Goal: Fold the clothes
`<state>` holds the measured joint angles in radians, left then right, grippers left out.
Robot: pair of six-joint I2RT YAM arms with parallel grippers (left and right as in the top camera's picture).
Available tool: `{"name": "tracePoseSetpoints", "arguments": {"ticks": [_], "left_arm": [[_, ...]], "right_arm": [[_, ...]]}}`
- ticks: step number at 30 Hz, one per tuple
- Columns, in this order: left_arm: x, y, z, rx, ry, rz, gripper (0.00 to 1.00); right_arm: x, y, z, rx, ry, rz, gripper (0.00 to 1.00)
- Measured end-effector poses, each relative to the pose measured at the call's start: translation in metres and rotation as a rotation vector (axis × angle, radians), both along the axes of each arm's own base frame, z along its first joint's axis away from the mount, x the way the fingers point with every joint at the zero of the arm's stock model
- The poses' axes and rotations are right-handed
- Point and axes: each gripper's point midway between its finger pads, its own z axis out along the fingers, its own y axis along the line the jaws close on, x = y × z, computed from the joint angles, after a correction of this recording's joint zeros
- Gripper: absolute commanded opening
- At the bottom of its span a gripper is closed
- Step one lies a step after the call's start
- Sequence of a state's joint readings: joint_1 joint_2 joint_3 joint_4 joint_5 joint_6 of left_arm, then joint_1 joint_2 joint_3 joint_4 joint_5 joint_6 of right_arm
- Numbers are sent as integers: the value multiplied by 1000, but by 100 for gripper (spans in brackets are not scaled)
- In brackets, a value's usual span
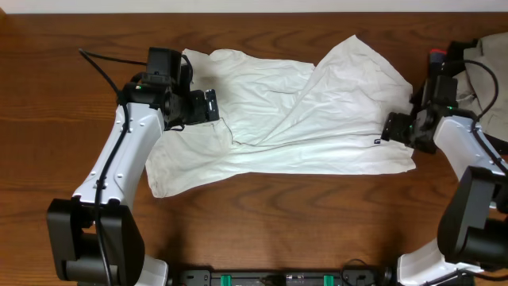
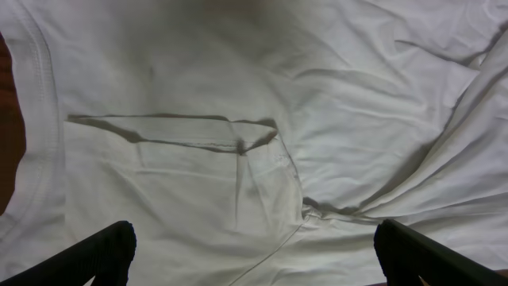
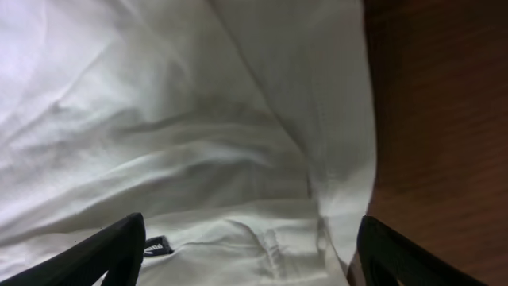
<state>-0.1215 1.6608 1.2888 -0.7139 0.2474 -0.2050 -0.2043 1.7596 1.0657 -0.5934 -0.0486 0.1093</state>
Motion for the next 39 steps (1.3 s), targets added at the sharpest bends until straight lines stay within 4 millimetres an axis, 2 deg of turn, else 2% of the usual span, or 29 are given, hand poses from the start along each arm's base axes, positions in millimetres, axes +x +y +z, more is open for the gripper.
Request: {"name": "tracePoseSetpoints", "arguments": {"ticks": [2,4,9,12,15,19,23,28,38,39], "left_arm": [[0,0,0,0,0,0,98],[0,0,0,0,0,0,98],[0,0,0,0,0,0,98],[0,0,0,0,1,0,98],[-1,0,0,1,4,0,98],[-2,0,-1,1,8,0,98],[-3,0,-1,1,12,0,98],[-3,0,-1,2,12,0,98],[-2,5,-2,26,9,10,98],[-2,5,-2,30,9,12,98]], "right_arm": [[1,1,-1,-5,-1,31,66],[2,1,-1,-10,-6,48,61],[3,3,-1,-1,-11,69,70],[3,5,0,5,-13,82,78],[3,5,-1,5,-11,94,81],[1,6,-9,7,8,109,80],[-3,7,-26,18,54,126,77],[-1,7,-27,17,49,138,75],[-7,8,-26,24,78,149,43],[-7,8,-26,25,79,151,43]]}}
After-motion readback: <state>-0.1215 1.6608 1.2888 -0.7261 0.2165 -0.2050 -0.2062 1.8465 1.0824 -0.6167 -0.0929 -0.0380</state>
